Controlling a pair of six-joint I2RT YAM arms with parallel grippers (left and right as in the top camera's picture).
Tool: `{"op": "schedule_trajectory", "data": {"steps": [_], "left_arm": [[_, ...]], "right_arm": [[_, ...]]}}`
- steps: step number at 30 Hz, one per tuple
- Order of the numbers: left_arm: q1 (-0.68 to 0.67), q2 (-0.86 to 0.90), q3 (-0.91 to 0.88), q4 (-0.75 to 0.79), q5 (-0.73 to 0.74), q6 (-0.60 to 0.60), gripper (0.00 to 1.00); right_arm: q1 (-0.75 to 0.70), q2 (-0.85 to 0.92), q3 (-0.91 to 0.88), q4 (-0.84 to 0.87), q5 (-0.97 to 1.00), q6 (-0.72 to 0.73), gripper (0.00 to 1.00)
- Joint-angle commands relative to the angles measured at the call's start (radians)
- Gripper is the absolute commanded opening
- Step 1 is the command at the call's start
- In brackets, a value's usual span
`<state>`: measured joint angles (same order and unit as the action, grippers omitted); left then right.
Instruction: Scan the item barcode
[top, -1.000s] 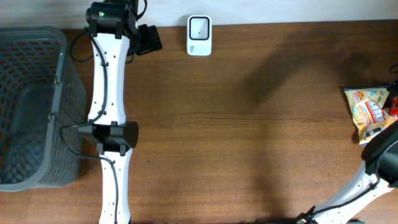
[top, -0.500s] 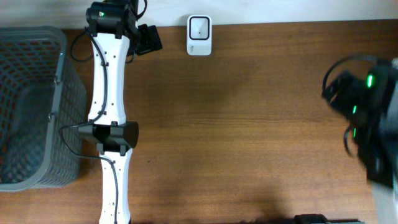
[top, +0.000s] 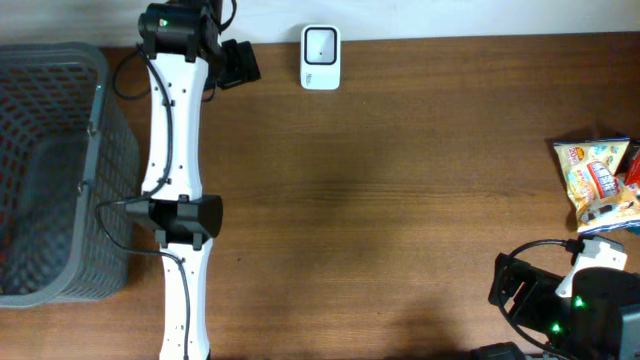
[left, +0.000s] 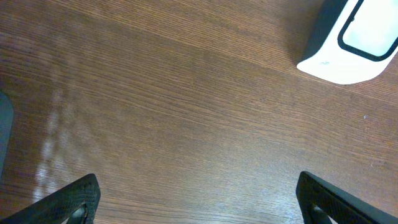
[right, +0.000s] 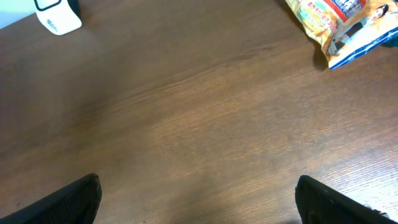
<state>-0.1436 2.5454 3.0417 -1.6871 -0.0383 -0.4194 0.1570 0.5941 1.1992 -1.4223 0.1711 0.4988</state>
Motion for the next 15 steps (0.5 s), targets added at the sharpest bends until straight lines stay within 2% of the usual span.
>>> {"op": "schedule_trajectory", "data": {"steps": [1,6,15], "left_arm": [[0.002,0.007,0.002,-0.001,-0.011,0.009,0.99],[0.002,0.007,0.002,-0.001,-0.011,0.009,0.99],[0.002,0.007,0.002,-0.001,-0.011,0.009,0.99]], "right_arm": [[0.006,-0.005,-0.005,-0.003,-0.006,0.006,0.98],[0.006,-0.005,-0.005,-0.003,-0.006,-0.076,0.98],[0.006,-0.005,-0.005,-0.003,-0.014,-0.083,0.98]]}}
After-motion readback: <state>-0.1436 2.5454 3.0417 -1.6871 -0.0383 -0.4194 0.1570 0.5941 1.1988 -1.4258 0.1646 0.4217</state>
